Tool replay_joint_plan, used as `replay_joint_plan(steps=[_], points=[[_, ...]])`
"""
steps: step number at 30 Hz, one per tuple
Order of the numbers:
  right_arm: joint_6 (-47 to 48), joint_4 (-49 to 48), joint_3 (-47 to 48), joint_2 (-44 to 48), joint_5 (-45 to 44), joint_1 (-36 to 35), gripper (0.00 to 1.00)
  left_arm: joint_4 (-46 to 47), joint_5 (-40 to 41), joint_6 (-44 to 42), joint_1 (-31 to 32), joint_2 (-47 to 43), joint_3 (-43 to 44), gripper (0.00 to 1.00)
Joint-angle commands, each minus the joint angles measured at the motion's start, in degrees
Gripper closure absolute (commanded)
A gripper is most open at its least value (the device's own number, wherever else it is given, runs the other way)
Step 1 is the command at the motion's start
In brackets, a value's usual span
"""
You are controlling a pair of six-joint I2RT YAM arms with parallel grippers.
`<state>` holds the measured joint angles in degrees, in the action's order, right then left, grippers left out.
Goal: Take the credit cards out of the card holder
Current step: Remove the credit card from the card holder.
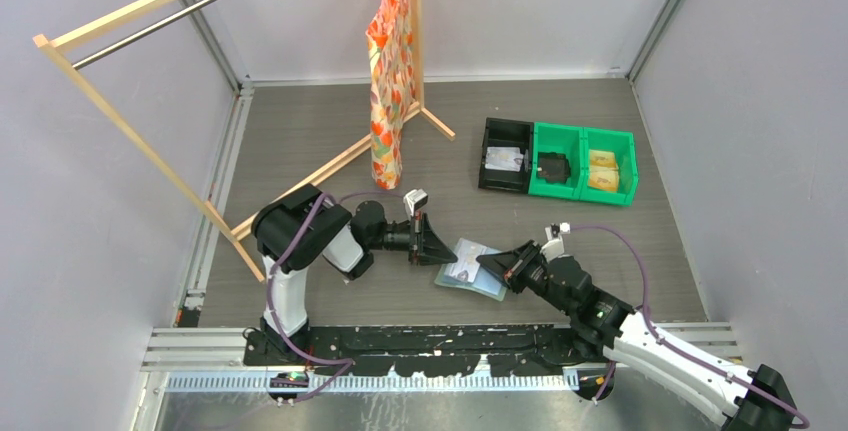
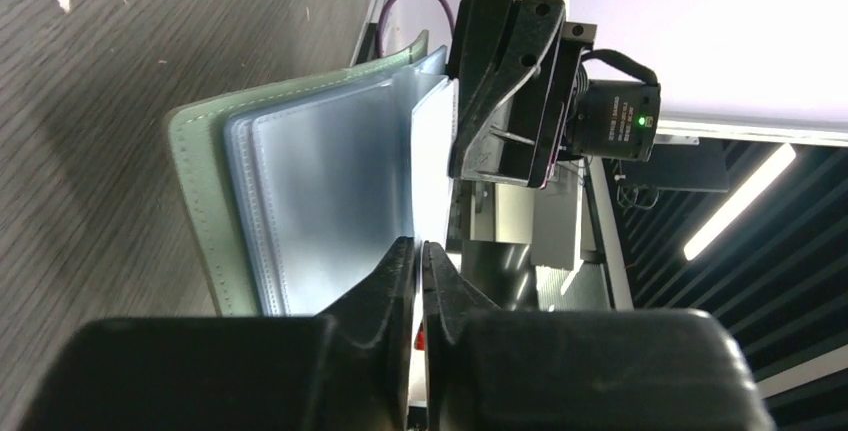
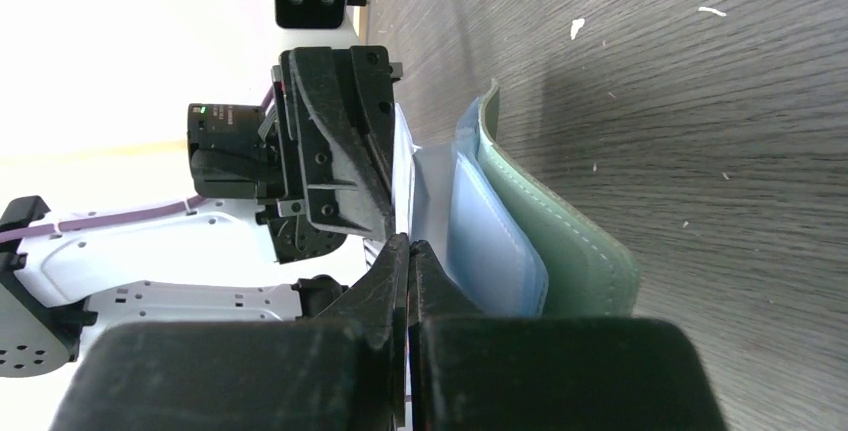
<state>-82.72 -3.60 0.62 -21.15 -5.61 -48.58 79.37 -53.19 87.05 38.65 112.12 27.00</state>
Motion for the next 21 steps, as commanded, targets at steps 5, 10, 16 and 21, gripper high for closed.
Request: replay_joint_plan(steps=[5, 10, 16, 21], points=[[0.4, -2.4, -1.4, 0.0, 0.5, 0.0, 0.99, 2.6, -0.5, 0.3, 0.2, 0.7, 1.2, 0.99], [0.8, 2.7, -1.2, 5.1, 0.2, 0.0, 0.99, 2.6, -0.4, 0.2, -0.8, 0.9, 0.5, 0.99], [1.1, 12.3, -1.2, 12.0, -0.7, 0.0, 0.99, 2.6, -1.0, 0.2, -1.9, 0.6, 0.1, 0.99], [1.1, 13.8, -1.2, 13.5, -1.0, 0.0, 0.99, 2.6, -1.0, 0.4, -1.9, 0.8, 0.6, 0.99]])
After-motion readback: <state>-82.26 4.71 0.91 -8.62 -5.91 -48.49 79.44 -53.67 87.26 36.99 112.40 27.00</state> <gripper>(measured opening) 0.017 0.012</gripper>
